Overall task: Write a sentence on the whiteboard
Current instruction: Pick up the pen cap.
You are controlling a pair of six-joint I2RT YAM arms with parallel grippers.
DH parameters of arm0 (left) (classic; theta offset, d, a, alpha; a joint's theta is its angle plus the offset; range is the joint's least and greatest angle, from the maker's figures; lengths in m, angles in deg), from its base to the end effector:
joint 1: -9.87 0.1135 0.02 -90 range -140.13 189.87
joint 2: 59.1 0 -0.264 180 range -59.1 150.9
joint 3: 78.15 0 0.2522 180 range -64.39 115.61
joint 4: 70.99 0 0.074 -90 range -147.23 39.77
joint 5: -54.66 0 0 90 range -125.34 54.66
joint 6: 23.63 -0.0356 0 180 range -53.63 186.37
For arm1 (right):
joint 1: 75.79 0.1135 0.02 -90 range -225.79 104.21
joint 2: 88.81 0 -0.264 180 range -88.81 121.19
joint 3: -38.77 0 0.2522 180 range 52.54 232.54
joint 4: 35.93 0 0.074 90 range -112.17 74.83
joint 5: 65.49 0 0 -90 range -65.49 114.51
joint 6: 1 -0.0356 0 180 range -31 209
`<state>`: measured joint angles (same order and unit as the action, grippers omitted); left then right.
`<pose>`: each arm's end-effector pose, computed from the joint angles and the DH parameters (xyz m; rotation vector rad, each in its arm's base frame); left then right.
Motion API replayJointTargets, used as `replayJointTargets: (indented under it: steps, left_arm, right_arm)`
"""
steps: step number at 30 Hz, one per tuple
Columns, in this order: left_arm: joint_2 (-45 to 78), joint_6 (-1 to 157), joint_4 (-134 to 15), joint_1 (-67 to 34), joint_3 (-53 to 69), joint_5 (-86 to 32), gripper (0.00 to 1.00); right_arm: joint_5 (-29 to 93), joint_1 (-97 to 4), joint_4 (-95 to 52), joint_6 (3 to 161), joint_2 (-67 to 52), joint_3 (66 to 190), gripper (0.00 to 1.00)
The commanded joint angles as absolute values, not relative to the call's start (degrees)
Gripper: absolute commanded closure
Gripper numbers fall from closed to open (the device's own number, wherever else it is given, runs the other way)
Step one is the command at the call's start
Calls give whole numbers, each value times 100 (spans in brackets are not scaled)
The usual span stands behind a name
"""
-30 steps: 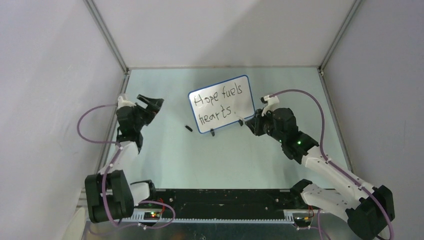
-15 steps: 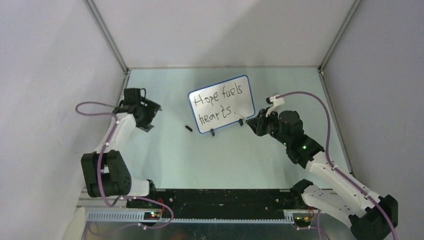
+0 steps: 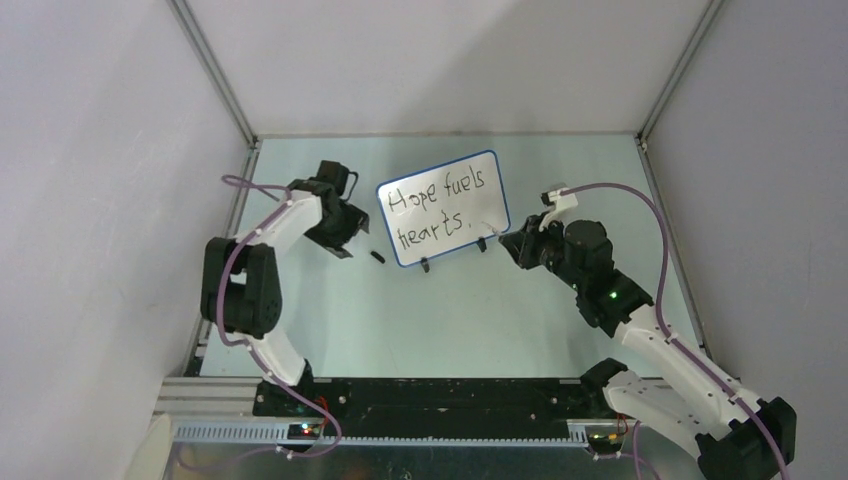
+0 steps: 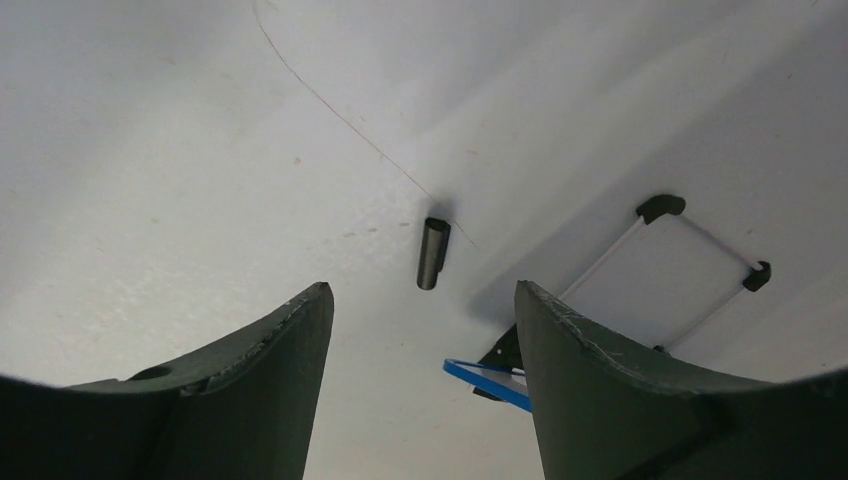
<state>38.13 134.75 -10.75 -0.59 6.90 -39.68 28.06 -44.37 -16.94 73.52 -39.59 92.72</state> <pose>0.3278 -0.0578 0.2178 -1.3948 2.4859 -0.1964 0.1738 0.1088 0.3072 -0.3031 1.8409 0.6302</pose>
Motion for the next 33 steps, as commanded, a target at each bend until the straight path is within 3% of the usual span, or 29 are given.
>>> replayJointTargets:
  steps: [1,11,25,33]
  left_arm:
    - [3993,14057,-813,-342,903,-4052,30]
    - [4849,14159,-465,-538,1484,-3879,43]
    - [5134,14383,-785,-587,1254,-3805,44]
    - [5393,14451,-844,-646,1283,-3840,56]
  right_arm:
    - [2907,-4527,-1885,7293,-3960,9279,100]
    - [3037,-4694,-1988,7225,-3950,9184,100]
    - [3243,-4860,-1991,7151,-3968,9134,100]
    - [3288,-4909,-1997,7133,-3985,9108,100]
